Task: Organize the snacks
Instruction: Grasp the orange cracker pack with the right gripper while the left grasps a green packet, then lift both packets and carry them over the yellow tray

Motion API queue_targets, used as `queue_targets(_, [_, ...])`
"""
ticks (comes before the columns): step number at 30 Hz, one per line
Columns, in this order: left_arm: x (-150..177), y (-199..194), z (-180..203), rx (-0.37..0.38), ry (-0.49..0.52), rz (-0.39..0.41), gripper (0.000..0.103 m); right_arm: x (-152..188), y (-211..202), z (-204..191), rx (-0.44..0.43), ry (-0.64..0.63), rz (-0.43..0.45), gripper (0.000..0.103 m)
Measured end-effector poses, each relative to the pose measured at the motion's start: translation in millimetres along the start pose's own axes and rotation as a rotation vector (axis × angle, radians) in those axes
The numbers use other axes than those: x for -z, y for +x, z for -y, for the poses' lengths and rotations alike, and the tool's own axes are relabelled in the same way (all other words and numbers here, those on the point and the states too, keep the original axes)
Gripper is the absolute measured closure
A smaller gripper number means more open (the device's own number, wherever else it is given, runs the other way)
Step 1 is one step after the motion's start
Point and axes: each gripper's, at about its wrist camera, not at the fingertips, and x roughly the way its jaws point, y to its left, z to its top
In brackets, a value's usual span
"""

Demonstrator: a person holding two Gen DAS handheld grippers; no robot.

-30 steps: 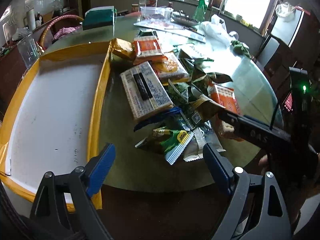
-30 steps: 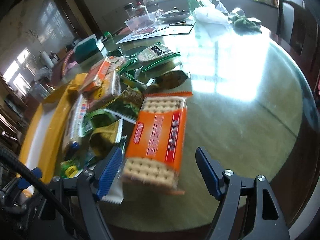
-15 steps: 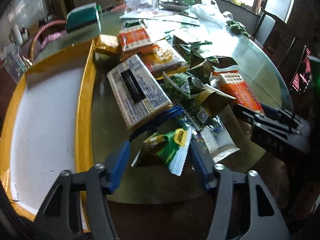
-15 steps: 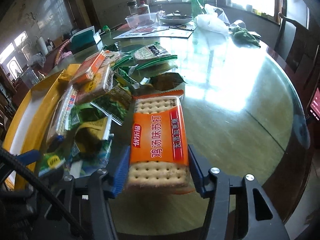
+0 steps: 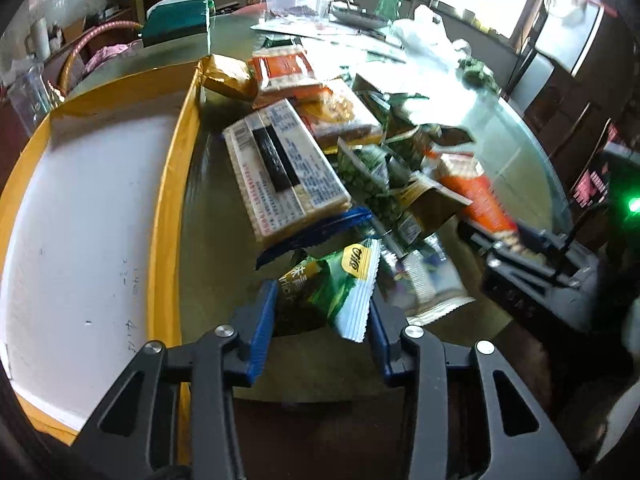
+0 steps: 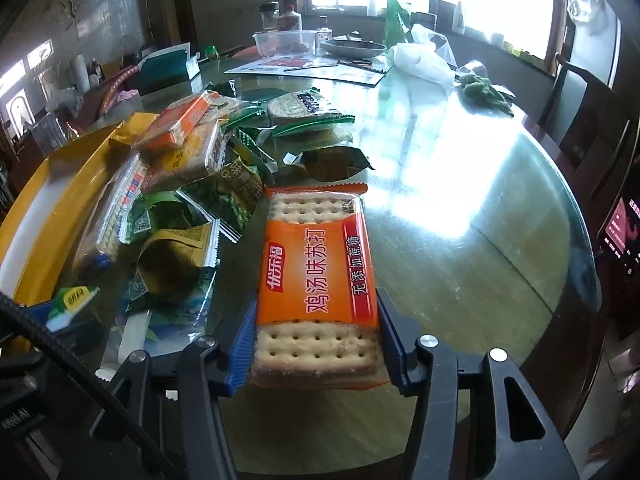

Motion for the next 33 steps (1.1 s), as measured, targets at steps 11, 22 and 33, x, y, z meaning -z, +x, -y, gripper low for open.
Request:
queue_targets(11, [1, -27, -15, 0.151, -0.103, 0.071, 0.061, 10, -13, 17, -0.135, 0.161, 0.030, 0.050])
queue_targets(22, [-1, -71, -40, 0.215, -0.201, 0.171, 0.061, 7, -52, 13, -0.260, 0.218, 0.195, 0.050])
queue_targets(33, [13, -83, -134, -0.053, -0.392, 0.243, 0.061, -16, -61, -95, -0.630, -0.006, 0.120, 0.050])
